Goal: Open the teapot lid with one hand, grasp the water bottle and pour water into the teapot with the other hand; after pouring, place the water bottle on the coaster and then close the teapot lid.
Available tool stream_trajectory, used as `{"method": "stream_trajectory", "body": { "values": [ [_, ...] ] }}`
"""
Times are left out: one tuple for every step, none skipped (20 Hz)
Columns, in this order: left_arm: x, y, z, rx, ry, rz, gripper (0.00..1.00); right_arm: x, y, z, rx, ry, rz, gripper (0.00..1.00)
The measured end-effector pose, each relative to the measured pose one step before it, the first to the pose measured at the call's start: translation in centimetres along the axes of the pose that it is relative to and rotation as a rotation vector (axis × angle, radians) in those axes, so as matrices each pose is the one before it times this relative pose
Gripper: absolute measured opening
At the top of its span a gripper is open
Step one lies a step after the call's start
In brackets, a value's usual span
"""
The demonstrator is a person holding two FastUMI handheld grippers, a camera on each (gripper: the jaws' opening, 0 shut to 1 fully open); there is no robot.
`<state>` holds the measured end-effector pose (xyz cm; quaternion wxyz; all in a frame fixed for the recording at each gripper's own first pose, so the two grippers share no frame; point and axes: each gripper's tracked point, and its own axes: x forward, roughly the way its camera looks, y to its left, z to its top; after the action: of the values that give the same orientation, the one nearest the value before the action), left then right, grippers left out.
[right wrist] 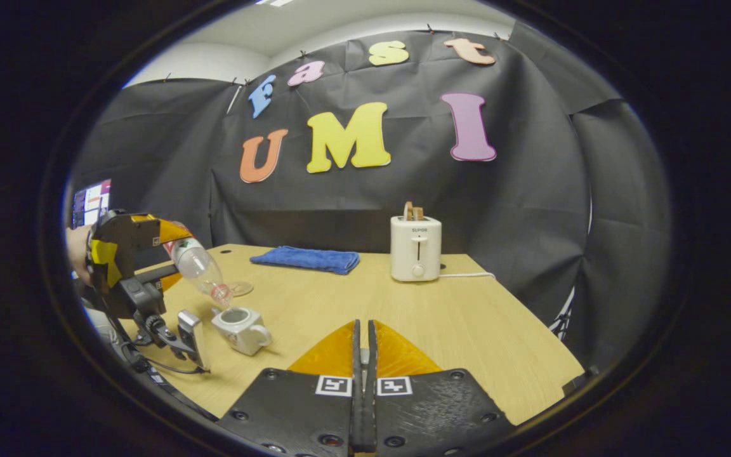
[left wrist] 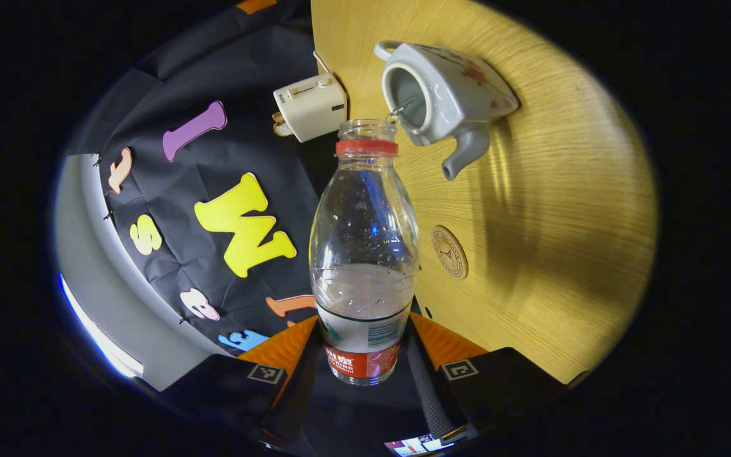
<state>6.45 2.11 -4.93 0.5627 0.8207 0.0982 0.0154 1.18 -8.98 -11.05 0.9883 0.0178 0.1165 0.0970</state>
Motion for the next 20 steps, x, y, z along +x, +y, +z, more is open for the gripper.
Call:
{"method": "stream_trajectory", "body": {
  "values": [
    [-0.197, -0.037, 0.043, 0.00609, 0.00025, 0.0024, 0.75, -0.072, -0.018, -0.109, 0.00199, 0.00107, 0.00038, 0.0],
    [-0.113, 0.038, 0.124, 0.00944, -0.00082, 0.0025, 0.75, -0.088, -0.063, -0.079, 0.00168, -0.00021, -0.00017, 0.0],
    [-0.027, 0.299, -0.096, 0.00821, 0.00163, 0.00362, 0.75, 0.058, -0.001, 0.03, 0.00101, 0.00045, 0.00034, 0.0],
    [0.035, 0.235, -0.016, 0.00561, 0.00133, 0.00094, 0.75, -0.044, -0.011, 0.003, 0.00048, 0.00027, 0.00047, 0.0],
    [0.051, 0.396, -0.146, 0.00481, 0.00226, -0.00268, 0.75, 0.012, 0.136, -0.102, 0.00006, 0.00031, 0.00098, 0.0],
    [0.231, 0.136, -0.048, 0.00583, 0.00121, -0.00156, 0.75, -0.002, -0.061, 0.032, -0.00046, -0.00086, -0.00045, 0.0],
    [0.001, 0.06, 0.071, 0.00688, 0.00047, 0.0002, 0.75, -0.015, -0.037, 0.0, -0.00024, -0.00193, -0.0004, 0.0],
    [-0.003, 0.034, 0.046, 0.0083, 0.00117, 0.00064, 0.75, -0.05, -0.074, 0.073, 0.00001, -0.00112, -0.00104, 0.0],
    [-0.098, 0.088, -0.059, 0.00557, 0.00233, -0.00074, 0.75, 0.037, 0.008, -0.062, 0.00086, -0.00031, 0.00096, 0.0],
    [-0.098, 0.107, -0.027, 0.00519, 0.00099, -0.00142, 0.74, -0.018, 0.003, 0.023, 0.00086, -0.00089, 0.00018, 0.0],
    [0.127, 0.127, 0.031, 0.004, 0.00002, -0.00233, 0.75, -0.038, -0.045, -0.076, 0.00121, -0.00067, -0.00002, 0.0],
    [0.043, -0.03, -0.047, 0.00595, 0.00295, -0.00155, 0.75, -0.015, -0.096, -0.005, 0.00174, -0.00035, -0.00004, 0.0],
    [-0.208, 0.103, -0.009, 0.00716, 0.0022, -0.00039, 0.75, 0.036, 0.021, -0.055, 0.00168, 0.00003, 0.00079, 0.0],
    [0.105, 0.143, -0.103, 0.00734, 0.00277, 0.00165, 0.75, -0.126, 0.021, -0.06, 0.00053, 0.00015, 0.00105, 0.0],
    [-0.088, 0.212, 0.008, 0.00414, 0.00213, 0.0018, 0.75, 0.002, -0.024, 0.0, 0.0004, -0.00166, 0.00062, 0.0],
    [-0.014, 0.124, -0.043, 0.00272, 0.00055, 0.00033, 0.75, -0.054, -0.048, 0.073, -0.00037, -0.00221, 0.00004, 0.0],
    [-0.051, 0.221, 0.033, 0.00374, 0.00235, 0.00163, 0.75, 0.01, -0.01, -0.001, -0.00042, -0.00182, 0.00012, 0.0],
    [0.015, 0.195, -0.031, 0.00479, 0.00108, 0.00295, 0.75, 0.044, 0.02, 0.069, 0.00077, -0.00094, 0.00077, 0.0],
    [-0.093, 0.046, 0.088, 0.00461, 0.00007, 0.00146, 0.75, -0.065, -0.039, -0.052, 0.00036, -0.00056, 0.00074, 0.0],
    [0.004, 0.063, 0.03, 0.00351, 0.00018, 0.00088, 0.75, -0.084, -0.004, 0.069, 0.0012, -0.00157, 0.00018, 0.0]
  ]
}}
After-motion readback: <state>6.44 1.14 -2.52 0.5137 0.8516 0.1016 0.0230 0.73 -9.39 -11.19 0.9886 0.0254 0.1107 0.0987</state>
